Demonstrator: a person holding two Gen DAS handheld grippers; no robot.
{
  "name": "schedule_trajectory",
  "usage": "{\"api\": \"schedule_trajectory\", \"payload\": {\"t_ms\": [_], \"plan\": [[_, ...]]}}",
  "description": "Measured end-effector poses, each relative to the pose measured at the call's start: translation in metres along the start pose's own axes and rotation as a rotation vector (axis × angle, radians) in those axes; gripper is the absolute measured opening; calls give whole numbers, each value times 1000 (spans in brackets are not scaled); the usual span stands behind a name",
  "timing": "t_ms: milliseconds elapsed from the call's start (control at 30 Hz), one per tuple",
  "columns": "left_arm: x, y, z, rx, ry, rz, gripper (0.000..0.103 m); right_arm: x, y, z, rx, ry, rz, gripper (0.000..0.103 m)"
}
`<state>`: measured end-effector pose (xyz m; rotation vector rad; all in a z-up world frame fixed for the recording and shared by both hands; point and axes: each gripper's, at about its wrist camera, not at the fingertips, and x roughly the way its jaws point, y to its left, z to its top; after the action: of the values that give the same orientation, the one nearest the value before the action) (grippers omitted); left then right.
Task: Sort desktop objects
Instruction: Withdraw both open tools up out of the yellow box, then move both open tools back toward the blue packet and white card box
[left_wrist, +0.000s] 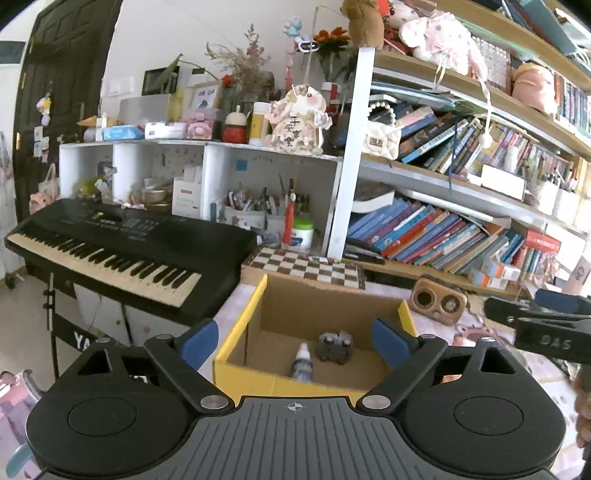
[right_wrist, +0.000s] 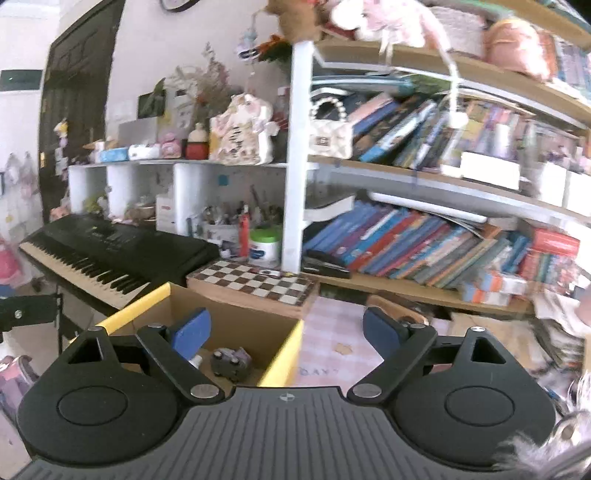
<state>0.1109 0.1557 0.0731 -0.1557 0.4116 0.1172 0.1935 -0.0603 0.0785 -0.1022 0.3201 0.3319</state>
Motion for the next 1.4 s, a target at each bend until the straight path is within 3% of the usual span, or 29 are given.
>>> {"api": "schedule_trajectory", "payload": {"t_ms": [433, 633, 967, 1400], "plan": [[-58, 0, -47, -20, 15, 0, 96, -88, 16, -61, 60, 25, -79, 90], [-70, -4, -74, -13, 71, -7, 96, -117, 38, -93, 71, 90, -39, 92], [-87, -10, -106, -18, 120, 4, 96, -145, 67, -132, -14, 145, -7, 92], [-92, -29, -135, 5, 220, -21, 96, -159, 63, -155, -1, 238, -28, 95]]}}
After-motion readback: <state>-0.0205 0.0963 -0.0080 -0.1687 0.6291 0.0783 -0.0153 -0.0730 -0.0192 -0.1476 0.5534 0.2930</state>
